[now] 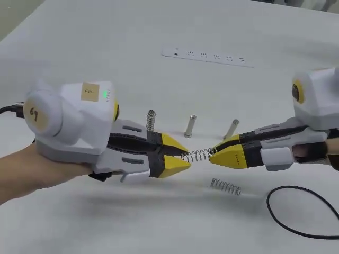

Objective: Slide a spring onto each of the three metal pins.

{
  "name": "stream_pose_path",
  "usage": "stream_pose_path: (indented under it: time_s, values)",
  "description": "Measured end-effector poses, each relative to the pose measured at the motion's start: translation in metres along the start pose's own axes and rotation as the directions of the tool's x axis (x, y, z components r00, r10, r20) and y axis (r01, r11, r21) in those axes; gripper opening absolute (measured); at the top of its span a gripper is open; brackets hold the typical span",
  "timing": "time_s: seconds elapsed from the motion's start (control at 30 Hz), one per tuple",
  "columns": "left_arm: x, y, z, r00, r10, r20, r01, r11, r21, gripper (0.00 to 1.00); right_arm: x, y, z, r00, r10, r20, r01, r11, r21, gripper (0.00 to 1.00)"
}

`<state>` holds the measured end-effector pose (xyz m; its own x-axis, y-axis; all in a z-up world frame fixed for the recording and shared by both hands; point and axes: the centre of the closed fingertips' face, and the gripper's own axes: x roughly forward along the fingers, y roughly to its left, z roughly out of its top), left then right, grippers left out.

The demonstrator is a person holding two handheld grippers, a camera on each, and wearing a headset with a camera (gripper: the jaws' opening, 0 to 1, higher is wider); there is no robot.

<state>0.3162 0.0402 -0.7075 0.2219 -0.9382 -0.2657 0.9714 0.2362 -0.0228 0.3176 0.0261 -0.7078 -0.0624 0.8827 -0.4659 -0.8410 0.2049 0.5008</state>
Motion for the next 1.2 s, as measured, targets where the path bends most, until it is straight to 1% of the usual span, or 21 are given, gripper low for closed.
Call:
stream_pose_path:
  time_s: [0.37, 0.53, 0.7, 0.83, 0.97, 1.07, 1.13, 1.17, 1.2]
  values:
    - [0.001, -0.002, -0.002, 1.0, -0.007, -0.006, 0.007, 1.0, 0.0, 0.02, 0.001, 0.0, -0.002, 0.9999, -0.007, -0.014, 0.007, 1.0, -0.009, 0.09]
    - [0.001, -0.002, -0.003, 0.9999, -0.007, -0.009, 0.007, 1.0, -0.003, 0.02, 0.001, 0.0, -0.002, 0.9997, -0.01, -0.024, 0.009, 1.0, -0.021, 0.09]
    - [0.002, -0.002, -0.005, 0.9998, -0.006, -0.017, 0.006, 1.0, -0.01, 0.02, 0.002, 0.0, -0.002, 0.999, -0.021, -0.04, 0.019, 0.999, -0.047, 0.09]
    - [0.002, -0.001, -0.006, 0.9997, -0.005, -0.022, 0.005, 1.0, -0.013, 0.02, 0.002, 0.002, 0.002, 0.9978, -0.036, -0.055, 0.032, 0.996, -0.084, 0.09]
    - [0.002, -0.001, -0.008, 0.9996, -0.004, -0.029, 0.003, 1.0, -0.022, 0.02, 0.003, 0.003, 0.006, 0.9952, -0.06, -0.077, 0.049, 0.99, -0.131, 0.09]
    - [0.002, 0.0, -0.009, 0.9994, 0.0, -0.033, -0.001, 1.0, -0.025, 0.02, 0.004, 0.006, 0.008, 0.9915, -0.078, -0.104, 0.057, 0.98, -0.19, 0.08]
    - [0.002, 0.0, -0.01, 0.9993, -0.003, -0.037, 0.002, 1.0, -0.03, 0.02, 0.006, 0.008, 0.01, 0.9904, -0.085, -0.109, 0.06, 0.976, -0.208, 0.08]
    - [0.002, 0.0, -0.01, 0.9993, -0.002, -0.038, 0.001, 1.0, -0.029, 0.02, 0.006, 0.008, 0.011, 0.9886, -0.094, -0.118, 0.065, 0.971, -0.232, 0.08]
    - [0.002, 0.0, -0.01, 0.9993, -0.003, -0.038, 0.002, 1.0, -0.031, 0.02, 0.006, 0.009, 0.012, 0.9877, -0.096, -0.123, 0.064, 0.968, -0.242, 0.08]
